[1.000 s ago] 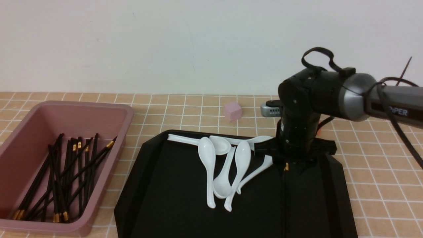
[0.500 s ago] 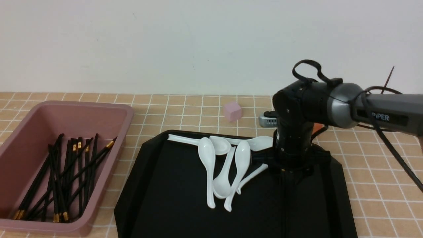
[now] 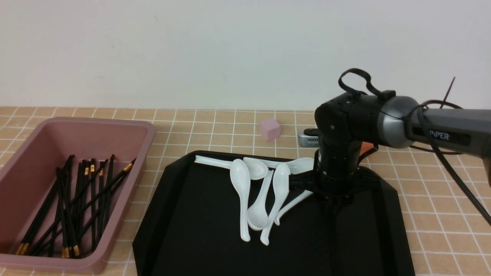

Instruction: On brown tablecloth take chopsticks from black tray and put them in box.

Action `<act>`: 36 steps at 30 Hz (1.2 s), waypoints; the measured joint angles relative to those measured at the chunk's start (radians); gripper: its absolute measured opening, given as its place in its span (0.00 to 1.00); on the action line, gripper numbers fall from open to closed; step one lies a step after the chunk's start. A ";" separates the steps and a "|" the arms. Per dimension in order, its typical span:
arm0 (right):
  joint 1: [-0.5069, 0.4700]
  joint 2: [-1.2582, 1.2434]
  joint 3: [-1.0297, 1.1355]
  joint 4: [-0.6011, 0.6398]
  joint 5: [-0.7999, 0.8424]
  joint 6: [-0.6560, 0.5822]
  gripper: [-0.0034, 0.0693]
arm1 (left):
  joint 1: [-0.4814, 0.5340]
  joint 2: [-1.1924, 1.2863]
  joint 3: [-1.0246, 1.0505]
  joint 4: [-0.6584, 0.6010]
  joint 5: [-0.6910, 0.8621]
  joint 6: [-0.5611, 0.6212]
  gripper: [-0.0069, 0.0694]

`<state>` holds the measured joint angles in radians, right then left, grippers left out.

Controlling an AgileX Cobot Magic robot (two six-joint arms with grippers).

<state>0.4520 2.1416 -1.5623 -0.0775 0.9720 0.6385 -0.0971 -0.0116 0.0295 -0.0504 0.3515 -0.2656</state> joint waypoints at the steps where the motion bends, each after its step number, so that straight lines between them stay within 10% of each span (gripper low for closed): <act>1: 0.000 -0.001 0.000 -0.003 0.003 -0.002 0.24 | 0.000 0.000 0.000 0.000 0.000 0.000 0.40; 20: 0.029 -0.286 -0.195 0.045 0.127 -0.075 0.24 | 0.000 0.000 0.000 0.000 0.000 0.000 0.40; 36: 0.440 0.018 -0.352 0.746 -1.027 -0.548 0.24 | 0.000 0.000 0.000 0.000 0.000 0.000 0.40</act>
<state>0.8920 2.1594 -1.9148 0.6689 -0.0545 0.0901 -0.0971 -0.0116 0.0295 -0.0504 0.3515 -0.2656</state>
